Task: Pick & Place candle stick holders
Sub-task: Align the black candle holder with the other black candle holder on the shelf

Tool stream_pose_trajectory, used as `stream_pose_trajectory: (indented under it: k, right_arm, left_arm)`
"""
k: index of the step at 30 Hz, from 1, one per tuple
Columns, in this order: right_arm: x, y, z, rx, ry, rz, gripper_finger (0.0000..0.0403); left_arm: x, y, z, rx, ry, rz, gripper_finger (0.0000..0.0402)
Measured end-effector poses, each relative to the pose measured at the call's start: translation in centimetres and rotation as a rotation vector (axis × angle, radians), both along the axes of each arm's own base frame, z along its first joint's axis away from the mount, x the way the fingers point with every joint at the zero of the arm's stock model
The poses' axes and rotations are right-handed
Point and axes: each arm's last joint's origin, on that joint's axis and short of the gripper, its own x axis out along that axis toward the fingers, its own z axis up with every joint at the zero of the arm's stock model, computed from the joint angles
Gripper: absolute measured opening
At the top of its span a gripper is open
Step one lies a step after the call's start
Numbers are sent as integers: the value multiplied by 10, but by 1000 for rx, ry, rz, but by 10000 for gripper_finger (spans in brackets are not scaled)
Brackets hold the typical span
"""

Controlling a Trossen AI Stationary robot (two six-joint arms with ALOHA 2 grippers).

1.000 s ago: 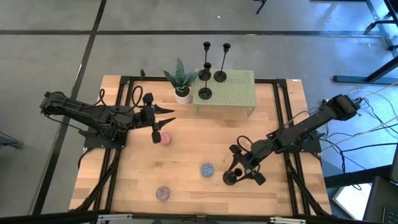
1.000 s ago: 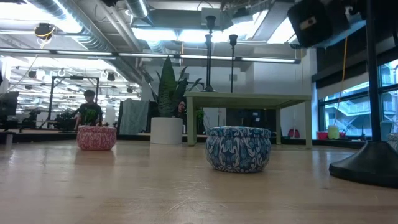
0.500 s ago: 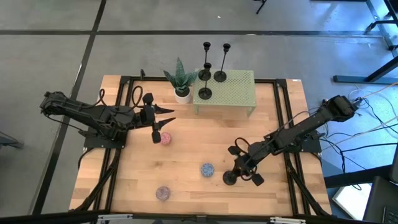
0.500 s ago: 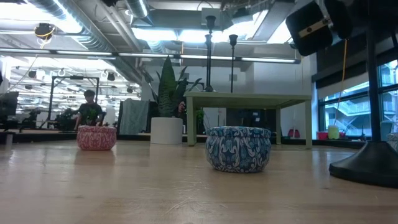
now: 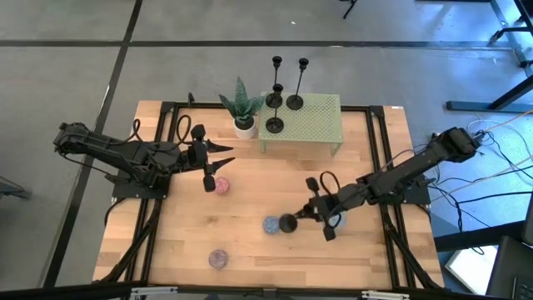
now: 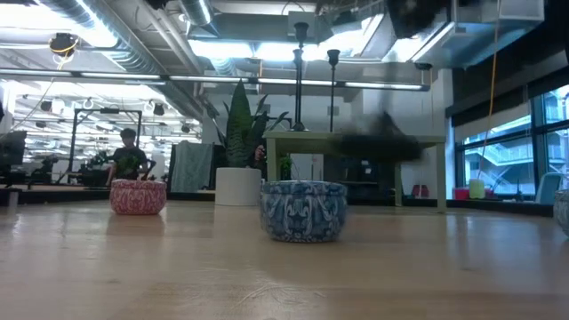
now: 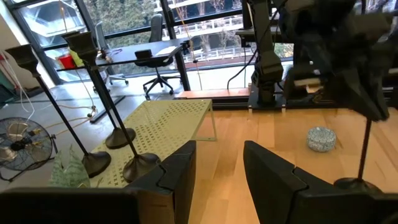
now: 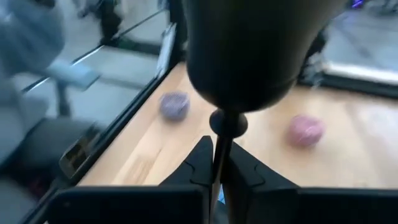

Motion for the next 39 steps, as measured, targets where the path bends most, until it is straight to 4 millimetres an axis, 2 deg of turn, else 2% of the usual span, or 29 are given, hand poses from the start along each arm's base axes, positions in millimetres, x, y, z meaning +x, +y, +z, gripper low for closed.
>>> stream_pose_trajectory:
  k: [4,8,13,16,18,23,29,34,39]
  right_arm:
    - [7,-5,33,8,-52,-60,30]
    - [15,-19,69,-69,-48,-254,20]
    - [20,-54,105,-174,2,-565,16]
    - [20,-81,116,-208,44,-717,32]
    - [23,-99,119,-199,42,-775,36]
    - [25,-143,116,-154,87,-795,14]
    - [26,-187,111,-93,105,-847,32]
    - [29,-217,100,-69,151,-843,14]
    - [35,-236,90,-33,162,-837,23]
  left_arm:
    - [0,0,0,0,0,1,130]
    - [0,0,0,0,0,0,130]
    - [0,0,0,-1,0,0,130]
    - [0,0,0,-2,1,-5,130]
    - [0,0,0,-2,2,-14,130]
    - [0,-1,0,-4,3,-25,130]
    - [0,-1,0,-3,3,-25,130]
    - [0,-1,0,-3,3,-25,130]
    - [0,-1,0,-3,4,-25,130]
